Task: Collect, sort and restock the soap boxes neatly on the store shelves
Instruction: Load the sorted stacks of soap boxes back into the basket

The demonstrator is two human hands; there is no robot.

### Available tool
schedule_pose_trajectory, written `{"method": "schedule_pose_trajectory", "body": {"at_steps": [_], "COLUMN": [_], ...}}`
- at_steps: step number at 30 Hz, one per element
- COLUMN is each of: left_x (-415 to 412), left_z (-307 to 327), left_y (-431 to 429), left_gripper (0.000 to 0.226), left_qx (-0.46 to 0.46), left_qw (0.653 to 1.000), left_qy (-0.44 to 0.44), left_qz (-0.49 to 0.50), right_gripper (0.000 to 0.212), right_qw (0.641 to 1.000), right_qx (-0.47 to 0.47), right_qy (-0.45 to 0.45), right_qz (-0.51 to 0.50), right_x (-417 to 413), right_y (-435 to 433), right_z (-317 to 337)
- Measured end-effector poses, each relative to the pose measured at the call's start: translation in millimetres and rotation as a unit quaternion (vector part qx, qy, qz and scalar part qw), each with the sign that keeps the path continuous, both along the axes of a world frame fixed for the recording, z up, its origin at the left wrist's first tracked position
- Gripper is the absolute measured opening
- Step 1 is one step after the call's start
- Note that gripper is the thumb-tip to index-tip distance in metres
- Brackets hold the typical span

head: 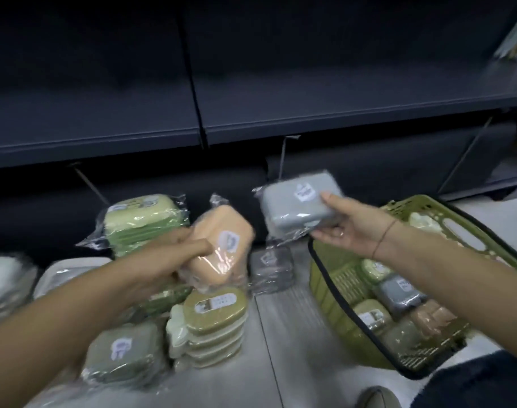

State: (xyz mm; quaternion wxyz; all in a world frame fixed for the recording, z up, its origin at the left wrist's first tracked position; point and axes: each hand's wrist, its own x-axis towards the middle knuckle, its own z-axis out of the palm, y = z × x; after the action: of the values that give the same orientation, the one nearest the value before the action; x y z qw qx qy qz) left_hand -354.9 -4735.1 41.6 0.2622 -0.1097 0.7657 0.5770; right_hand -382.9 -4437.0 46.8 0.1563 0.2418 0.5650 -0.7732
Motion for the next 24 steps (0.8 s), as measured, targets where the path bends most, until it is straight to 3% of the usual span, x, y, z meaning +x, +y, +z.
{"method": "schedule_pose_trajectory", "body": {"at_steps": [4, 6, 11, 20, 24], "left_x": [16.0, 13.6, 13.1, 6.6, -1.4], "left_z": [0.4, 0.5, -5.1, -12.1, -18.0], "left_y": [-59.5, -68.5, -66.1, -70.9, -57.4], "left_gripper": [0.026, 0.034, 0.025, 0.037, 0.034], "left_qx": [0.049, 0.029, 0.032, 0.039, 0.047], "left_qw": [0.986, 0.988, 0.991, 0.986, 0.988], "left_qy": [-0.063, -0.041, -0.019, 0.003, 0.001], "left_qz": [0.143, 0.144, 0.127, 0.162, 0.147], "right_gripper": [0.023, 0.027, 0.046, 0.039, 0.039], "right_qw": [0.988, 0.98, 0.968, 0.974, 0.977], "right_qx": [-0.084, -0.091, -0.044, 0.036, 0.083], "right_qy": [-0.094, -0.101, -0.082, -0.048, -0.08], "right_qz": [-0.086, -0.147, -0.233, -0.218, -0.178], "right_x": [15.1, 10.7, -7.4, -38.7, -49.8], "right_y": [-65.7, -75.2, -75.5, -58.9, -48.4], "right_z": [-70.0, -96.8, -148.6, -176.2, -185.1]}}
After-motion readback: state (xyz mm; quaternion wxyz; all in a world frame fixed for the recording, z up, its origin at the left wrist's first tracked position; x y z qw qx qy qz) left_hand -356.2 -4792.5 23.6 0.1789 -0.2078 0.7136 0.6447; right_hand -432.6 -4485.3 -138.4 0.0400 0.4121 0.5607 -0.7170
